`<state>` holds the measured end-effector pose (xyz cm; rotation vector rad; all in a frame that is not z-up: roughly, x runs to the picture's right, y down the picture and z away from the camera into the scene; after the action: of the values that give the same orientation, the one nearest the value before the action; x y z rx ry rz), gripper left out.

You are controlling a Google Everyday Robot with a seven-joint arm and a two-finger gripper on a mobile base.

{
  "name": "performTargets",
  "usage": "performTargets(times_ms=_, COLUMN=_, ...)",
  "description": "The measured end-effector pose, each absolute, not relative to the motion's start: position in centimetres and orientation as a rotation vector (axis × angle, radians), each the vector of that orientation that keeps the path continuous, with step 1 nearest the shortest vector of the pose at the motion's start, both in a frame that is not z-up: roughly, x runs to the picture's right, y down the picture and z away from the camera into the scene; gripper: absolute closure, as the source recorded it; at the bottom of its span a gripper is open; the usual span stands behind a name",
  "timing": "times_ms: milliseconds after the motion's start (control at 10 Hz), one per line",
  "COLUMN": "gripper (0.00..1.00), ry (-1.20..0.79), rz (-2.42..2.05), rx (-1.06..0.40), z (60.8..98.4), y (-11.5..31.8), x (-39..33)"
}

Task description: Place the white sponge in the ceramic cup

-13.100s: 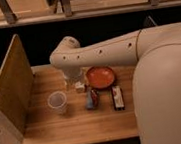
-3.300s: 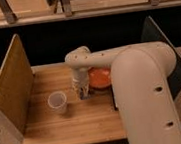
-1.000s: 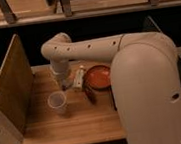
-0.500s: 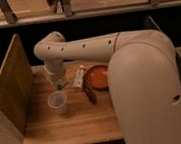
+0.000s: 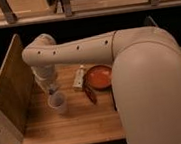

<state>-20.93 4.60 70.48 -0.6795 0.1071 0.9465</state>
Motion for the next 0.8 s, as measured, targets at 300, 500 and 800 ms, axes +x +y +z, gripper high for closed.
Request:
performTargets(times_ms=300, gripper=1.0, ry=0.122, rz=0.938, rx=-0.745, z=71.1, y=7.3, x=-21.5)
performTargets(times_ms=500, gripper=1.0, ry=0.132, rz=0.929, rx=-0.769, z=72.3, y=8.1, x=-21.7)
performTargets(times_ms=800, gripper=1.0, ry=0.134, rz=0.909, rx=-0.794, z=73.9, y=8.3, x=-22.5)
